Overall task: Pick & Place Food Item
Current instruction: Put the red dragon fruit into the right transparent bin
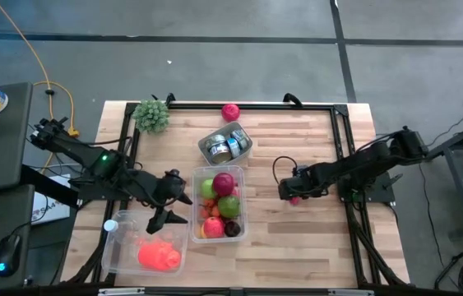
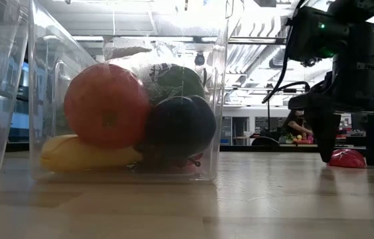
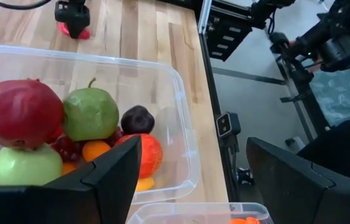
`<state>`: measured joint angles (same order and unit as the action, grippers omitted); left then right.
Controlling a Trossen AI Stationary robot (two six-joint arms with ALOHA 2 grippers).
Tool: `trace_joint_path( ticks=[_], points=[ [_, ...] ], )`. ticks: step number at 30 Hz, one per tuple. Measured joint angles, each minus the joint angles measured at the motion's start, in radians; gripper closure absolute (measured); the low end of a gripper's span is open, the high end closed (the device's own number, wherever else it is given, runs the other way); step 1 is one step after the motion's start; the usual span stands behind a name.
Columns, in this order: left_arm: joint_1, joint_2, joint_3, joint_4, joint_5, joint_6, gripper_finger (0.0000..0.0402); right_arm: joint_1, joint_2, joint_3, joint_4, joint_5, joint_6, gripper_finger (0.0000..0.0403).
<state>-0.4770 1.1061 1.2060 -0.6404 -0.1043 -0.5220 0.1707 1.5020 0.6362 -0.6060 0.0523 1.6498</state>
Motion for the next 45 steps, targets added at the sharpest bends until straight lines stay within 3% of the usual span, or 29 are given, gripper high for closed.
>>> trace_joint_path(
  ticks=[11, 23, 33, 37, 40, 45],
  points=[
    [0.02, 0.0, 0.0, -0.014, 0.025, 0.0, 0.012, 0.0, 0.002, 0.009, -0.046, 0.012, 0.006, 0.022],
    [0.02, 0.0, 0.0, -0.017, 0.026, 0.0, 0.012, 0.027, -0.018, 0.026, -0.081, 0.029, -0.02, 0.0209],
    [0.02, 0.0, 0.0, -0.01, 0.026, -0.001, 0.012, 0.076, -0.144, 0.026, -0.066, 0.034, -0.023, 0.0235],
    [0.02, 0.0, 0.0, -0.008, 0.024, -0.001, 0.012, 0.114, -0.224, 0.03, 0.043, 0.049, -0.013, 0.0235],
    [0.025, 0.0, 0.0, 0.0, 0.023, -0.001, 0.012, 0.154, -0.288, 0.065, 0.19, 0.146, -0.033, 0.0235],
    [0.05, -0.001, 0.0, 0.013, 0.021, -0.001, 0.012, 0.181, -0.355, 0.163, 0.394, 0.278, -0.23, 0.0235]
  ],
)
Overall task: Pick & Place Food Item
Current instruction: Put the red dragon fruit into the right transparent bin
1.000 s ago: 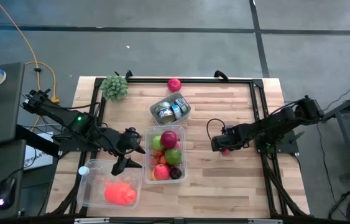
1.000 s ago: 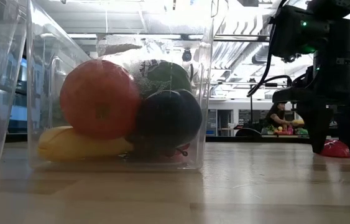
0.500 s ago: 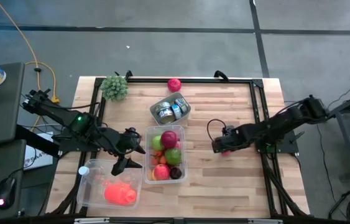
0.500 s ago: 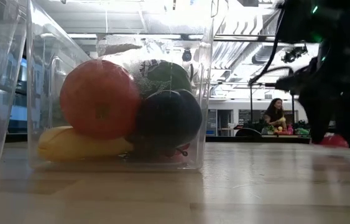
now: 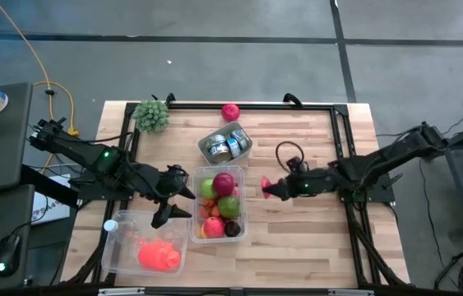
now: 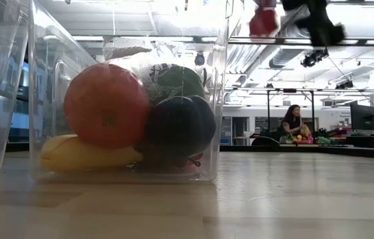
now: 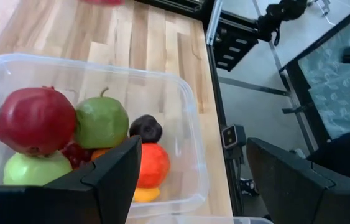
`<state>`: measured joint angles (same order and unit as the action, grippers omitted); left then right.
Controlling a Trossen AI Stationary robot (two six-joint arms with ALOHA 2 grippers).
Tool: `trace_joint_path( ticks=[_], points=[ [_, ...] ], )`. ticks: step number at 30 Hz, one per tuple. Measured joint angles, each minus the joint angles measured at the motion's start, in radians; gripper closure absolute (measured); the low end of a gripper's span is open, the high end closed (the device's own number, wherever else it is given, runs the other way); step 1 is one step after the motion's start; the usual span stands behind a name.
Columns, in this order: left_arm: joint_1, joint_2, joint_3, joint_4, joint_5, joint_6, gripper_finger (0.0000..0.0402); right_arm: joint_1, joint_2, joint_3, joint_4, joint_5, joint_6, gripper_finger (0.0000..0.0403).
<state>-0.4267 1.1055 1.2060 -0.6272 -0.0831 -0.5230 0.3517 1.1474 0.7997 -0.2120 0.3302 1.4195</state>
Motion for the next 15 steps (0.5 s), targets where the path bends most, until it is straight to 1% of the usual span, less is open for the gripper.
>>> trace_joint_path(
  ticks=[3, 7, 9, 11, 15],
  points=[
    [0.007, 0.0, 0.0, 0.003, 0.0, -0.004, 0.012, 0.0, 0.008, 0.088, 0.109, 0.008, -0.169, 0.0235],
    [0.008, 0.0, 0.0, 0.007, 0.0, -0.023, 0.012, -0.013, 0.086, 0.232, 0.111, -0.004, -0.325, 0.0235],
    [0.008, -0.001, 0.0, 0.014, 0.0, -0.024, 0.012, -0.036, 0.146, 0.301, 0.084, -0.063, -0.386, 0.0235],
    [0.008, -0.001, 0.0, 0.021, 0.0, -0.024, 0.012, -0.067, 0.216, 0.38, 0.08, -0.145, -0.435, 0.0235],
    [0.008, -0.021, 0.0, 0.031, 0.0, 0.014, 0.012, -0.118, 0.351, 0.54, -0.032, -0.274, -0.509, 0.0235]
  ],
)
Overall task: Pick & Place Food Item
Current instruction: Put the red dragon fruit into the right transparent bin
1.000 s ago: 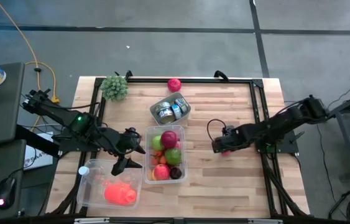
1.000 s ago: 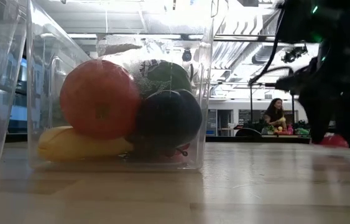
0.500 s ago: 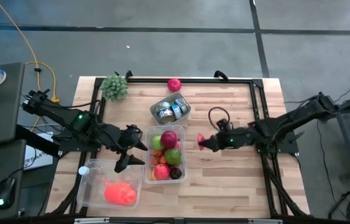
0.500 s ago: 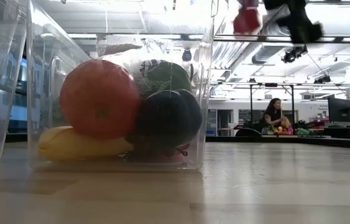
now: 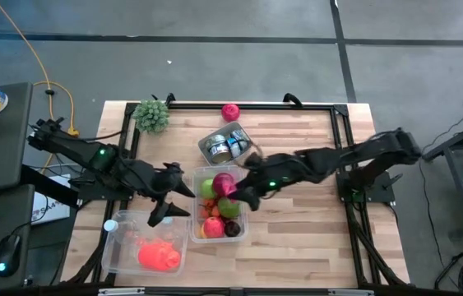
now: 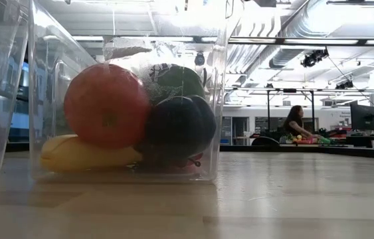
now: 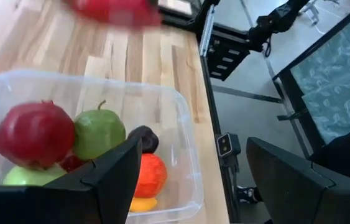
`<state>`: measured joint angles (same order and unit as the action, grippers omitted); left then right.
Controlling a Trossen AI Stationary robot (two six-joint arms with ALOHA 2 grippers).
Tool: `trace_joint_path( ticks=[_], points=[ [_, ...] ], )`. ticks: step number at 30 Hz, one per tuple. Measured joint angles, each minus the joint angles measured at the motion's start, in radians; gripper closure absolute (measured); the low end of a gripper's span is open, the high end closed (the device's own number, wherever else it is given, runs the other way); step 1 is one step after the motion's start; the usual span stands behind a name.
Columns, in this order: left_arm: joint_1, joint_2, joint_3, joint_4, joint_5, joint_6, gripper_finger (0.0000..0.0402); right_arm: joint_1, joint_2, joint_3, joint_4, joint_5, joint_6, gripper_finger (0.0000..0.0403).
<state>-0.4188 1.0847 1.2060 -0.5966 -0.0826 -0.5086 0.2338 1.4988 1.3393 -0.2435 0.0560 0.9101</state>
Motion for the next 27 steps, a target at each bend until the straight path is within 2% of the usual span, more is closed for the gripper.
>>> trace_joint_path(
  ticks=[6, 10, 19, 23, 27],
  points=[
    [0.0, -0.064, 0.0, -0.001, 0.0, 0.092, 0.012, -0.044, 0.177, 0.195, -0.152, -0.158, -0.1, 0.0235],
    [0.0, -0.1, 0.0, 0.0, 0.0, 0.1, 0.012, -0.064, 0.243, 0.235, -0.142, -0.268, -0.108, 0.0233],
    [0.0, -0.125, 0.0, -0.008, 0.0, 0.099, 0.012, -0.074, 0.312, 0.239, -0.166, -0.231, -0.11, 0.0225],
    [0.0, -0.125, 0.0, -0.029, 0.0, 0.098, 0.012, -0.072, 0.326, 0.239, -0.172, -0.229, -0.088, 0.0197],
    [0.0, -0.125, 0.0, -0.04, 0.026, 0.097, 0.012, -0.076, 0.326, 0.239, -0.163, -0.205, -0.096, 0.0152]
  ],
)
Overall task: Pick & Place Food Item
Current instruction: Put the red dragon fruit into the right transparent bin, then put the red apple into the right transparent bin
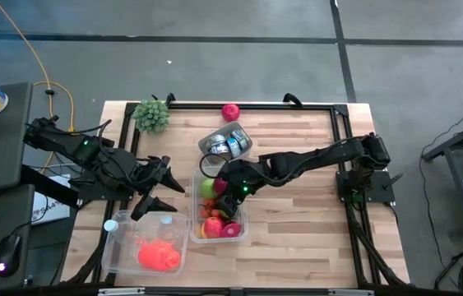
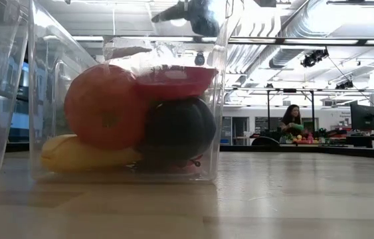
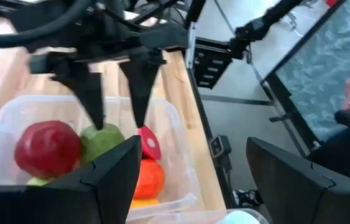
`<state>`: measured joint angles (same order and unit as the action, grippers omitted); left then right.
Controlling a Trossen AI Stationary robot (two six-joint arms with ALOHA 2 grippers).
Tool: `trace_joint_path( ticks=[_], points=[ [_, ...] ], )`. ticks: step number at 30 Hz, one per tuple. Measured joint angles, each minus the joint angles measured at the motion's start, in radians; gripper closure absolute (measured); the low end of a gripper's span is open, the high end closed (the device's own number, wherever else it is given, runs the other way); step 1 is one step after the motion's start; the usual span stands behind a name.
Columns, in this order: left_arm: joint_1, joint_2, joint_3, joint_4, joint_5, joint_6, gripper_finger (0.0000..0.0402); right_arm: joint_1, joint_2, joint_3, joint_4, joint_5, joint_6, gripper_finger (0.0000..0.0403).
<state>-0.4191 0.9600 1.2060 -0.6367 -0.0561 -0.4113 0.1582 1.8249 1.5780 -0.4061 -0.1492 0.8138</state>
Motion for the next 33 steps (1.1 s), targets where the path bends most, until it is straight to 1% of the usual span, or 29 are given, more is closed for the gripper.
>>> trace_joint_path(
  ticks=[5, 9, 12, 15, 20, 26, 33],
  points=[
    [0.0, 0.0, 0.0, -0.016, 0.058, 0.013, 0.012, -0.013, 0.0, 0.0, 0.055, -0.007, -0.016, 0.01],
    [0.0, -0.017, 0.0, -0.054, 0.065, 0.099, 0.012, -0.024, -0.01, -0.001, 0.129, -0.006, -0.023, 0.0086],
    [0.0, -0.049, 0.0, -0.056, 0.065, 0.079, 0.012, -0.025, -0.025, 0.0, 0.197, -0.007, -0.031, 0.0088],
    [0.009, -0.09, 0.0, -0.056, 0.065, 0.043, 0.012, -0.024, -0.046, -0.001, 0.196, -0.013, -0.033, 0.0096],
    [0.043, -0.167, 0.0, -0.058, 0.059, 0.078, 0.012, -0.013, -0.069, -0.003, 0.175, 0.0, 0.0, 0.0109],
    [0.071, -0.235, 0.001, -0.06, 0.062, 0.054, 0.012, 0.035, -0.088, -0.001, 0.178, 0.096, 0.037, 0.0123],
    [0.077, -0.244, 0.001, -0.06, 0.062, 0.053, 0.012, 0.087, -0.105, -0.001, 0.18, 0.165, 0.08, 0.0132]
  ],
)
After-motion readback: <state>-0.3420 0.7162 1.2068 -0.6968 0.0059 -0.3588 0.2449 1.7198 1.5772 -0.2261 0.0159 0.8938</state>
